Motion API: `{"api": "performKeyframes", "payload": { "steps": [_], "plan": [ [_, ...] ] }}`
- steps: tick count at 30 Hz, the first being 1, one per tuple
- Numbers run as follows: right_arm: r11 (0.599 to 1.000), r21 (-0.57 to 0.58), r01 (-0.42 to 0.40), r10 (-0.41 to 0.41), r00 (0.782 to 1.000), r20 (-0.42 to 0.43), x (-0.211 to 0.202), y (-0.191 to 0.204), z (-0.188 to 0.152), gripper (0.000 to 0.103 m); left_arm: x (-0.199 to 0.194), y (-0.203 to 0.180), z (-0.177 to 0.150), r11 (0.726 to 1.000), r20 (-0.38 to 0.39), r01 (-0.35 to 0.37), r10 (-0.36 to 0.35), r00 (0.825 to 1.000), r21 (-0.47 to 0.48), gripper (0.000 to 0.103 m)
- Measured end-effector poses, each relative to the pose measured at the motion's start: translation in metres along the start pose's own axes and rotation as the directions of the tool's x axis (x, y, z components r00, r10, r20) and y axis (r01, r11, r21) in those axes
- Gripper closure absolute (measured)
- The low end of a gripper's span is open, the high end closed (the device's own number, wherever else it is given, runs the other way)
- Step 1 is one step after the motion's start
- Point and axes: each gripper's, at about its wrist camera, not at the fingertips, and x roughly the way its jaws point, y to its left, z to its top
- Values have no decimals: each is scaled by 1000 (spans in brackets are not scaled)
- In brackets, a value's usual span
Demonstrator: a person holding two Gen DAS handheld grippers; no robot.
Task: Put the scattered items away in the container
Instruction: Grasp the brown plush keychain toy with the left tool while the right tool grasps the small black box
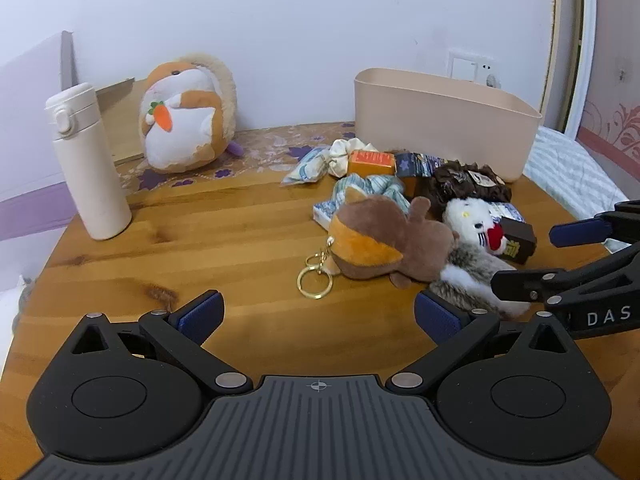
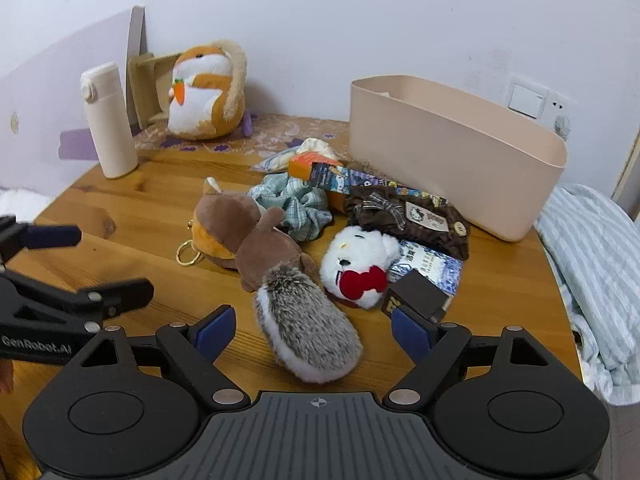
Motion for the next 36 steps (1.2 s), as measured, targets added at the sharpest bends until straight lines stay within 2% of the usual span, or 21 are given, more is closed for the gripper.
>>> {"api": "performKeyframes", "payload": {
  "steps": [4, 11, 15, 20, 22, 25, 31, 36],
  "plan": [
    [998, 62, 11, -11, 1000, 4, 4, -15, 3, 17, 10, 1, 12, 1000, -6, 29, -29, 1000, -4, 0],
    [990, 100, 97, -98, 995, 0, 14, -50, 5, 17, 35, -7, 24, 986, -43, 98, -105, 994, -135, 0],
    [990, 87, 113, -112, 994, -12, 25, -68, 5, 17, 52, -11, 27, 958, -76, 115, -139, 987, -261, 0],
    [993, 53, 107, -104, 993, -63, 46, -83, -1, 20, 71, -13, 29, 904, -107, 115, -173, 979, -411, 0],
    [994, 60, 90, -85, 993, -85, 55, -90, -3, 24, 78, -16, 31, 891, -117, 98, -166, 979, -444, 0],
    [996, 67, 63, -56, 993, -107, 67, -96, -5, 27, 85, -25, 35, 886, -127, 72, -145, 981, -458, 0],
    [997, 77, 23, -17, 996, -85, 77, -102, -4, 28, 103, -44, 39, 895, -162, 11, -93, 982, -445, 0],
    [997, 76, 7, -1, 998, -68, 79, -101, -1, 38, 107, -52, 37, 910, -135, -28, -31, 990, -414, 2]
  ]
}}
